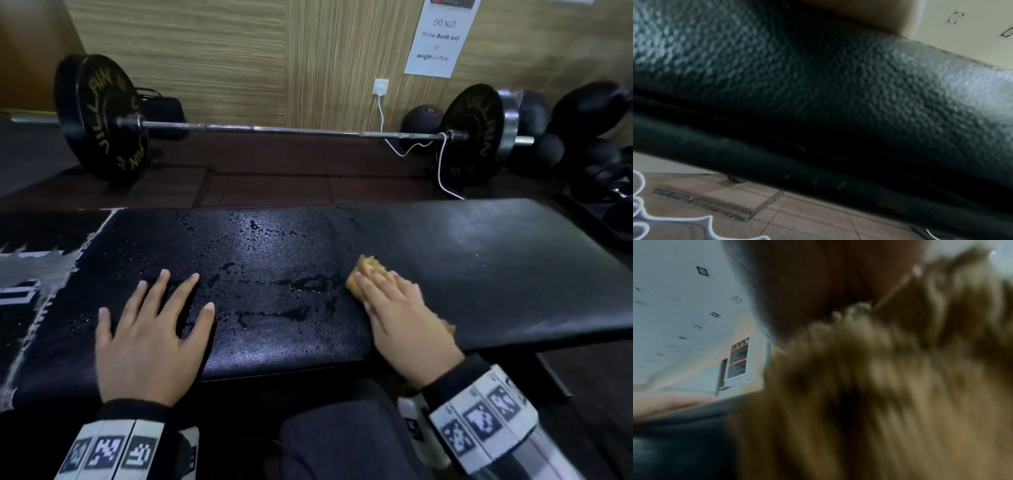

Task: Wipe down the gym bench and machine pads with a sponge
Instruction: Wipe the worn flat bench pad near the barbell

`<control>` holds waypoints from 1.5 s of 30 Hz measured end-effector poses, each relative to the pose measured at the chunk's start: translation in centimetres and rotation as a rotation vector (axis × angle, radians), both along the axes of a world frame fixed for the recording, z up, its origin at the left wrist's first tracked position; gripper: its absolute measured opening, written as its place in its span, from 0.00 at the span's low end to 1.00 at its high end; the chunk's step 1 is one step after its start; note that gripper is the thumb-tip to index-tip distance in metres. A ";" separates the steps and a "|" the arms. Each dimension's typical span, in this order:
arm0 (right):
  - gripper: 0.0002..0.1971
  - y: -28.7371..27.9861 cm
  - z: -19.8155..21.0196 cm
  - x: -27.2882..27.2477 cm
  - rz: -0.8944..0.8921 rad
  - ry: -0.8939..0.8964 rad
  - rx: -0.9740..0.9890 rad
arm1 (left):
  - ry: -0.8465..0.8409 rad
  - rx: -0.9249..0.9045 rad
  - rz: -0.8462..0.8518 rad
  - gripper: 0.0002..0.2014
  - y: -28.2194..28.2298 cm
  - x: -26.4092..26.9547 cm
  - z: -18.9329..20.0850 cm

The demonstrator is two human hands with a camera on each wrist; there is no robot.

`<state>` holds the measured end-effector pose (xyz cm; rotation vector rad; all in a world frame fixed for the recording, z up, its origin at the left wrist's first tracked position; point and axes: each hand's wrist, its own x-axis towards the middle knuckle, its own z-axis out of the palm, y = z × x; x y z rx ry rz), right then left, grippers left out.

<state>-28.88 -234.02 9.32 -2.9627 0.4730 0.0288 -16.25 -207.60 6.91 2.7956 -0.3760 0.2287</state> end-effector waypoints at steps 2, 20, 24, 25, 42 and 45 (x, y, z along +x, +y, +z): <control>0.31 1.5 0.4 -0.9 0.122 -0.027 0.010 | 0.000 -0.009 0.006 0.32 0.0 0.0 0.0; 0.29 -4.6 6.3 7.9 0.057 0.388 -0.157 | -0.010 -0.063 0.052 0.30 -0.2 0.2 0.2; 0.30 -1.7 5.2 8.3 0.328 0.304 -0.113 | -0.011 -0.061 0.046 0.31 -0.2 0.2 0.1; 0.30 -1.5 4.8 7.7 0.405 0.273 -0.088 | -0.011 -0.060 0.046 0.31 -0.1 0.3 0.0; 0.31 -4.0 4.6 10.6 0.270 0.301 -0.131 | -0.010 -0.057 0.040 0.30 0.0 0.3 0.0; 0.31 -1.9 4.0 8.7 0.421 0.243 -0.077 | -0.015 -0.067 0.041 0.30 0.0 0.3 0.0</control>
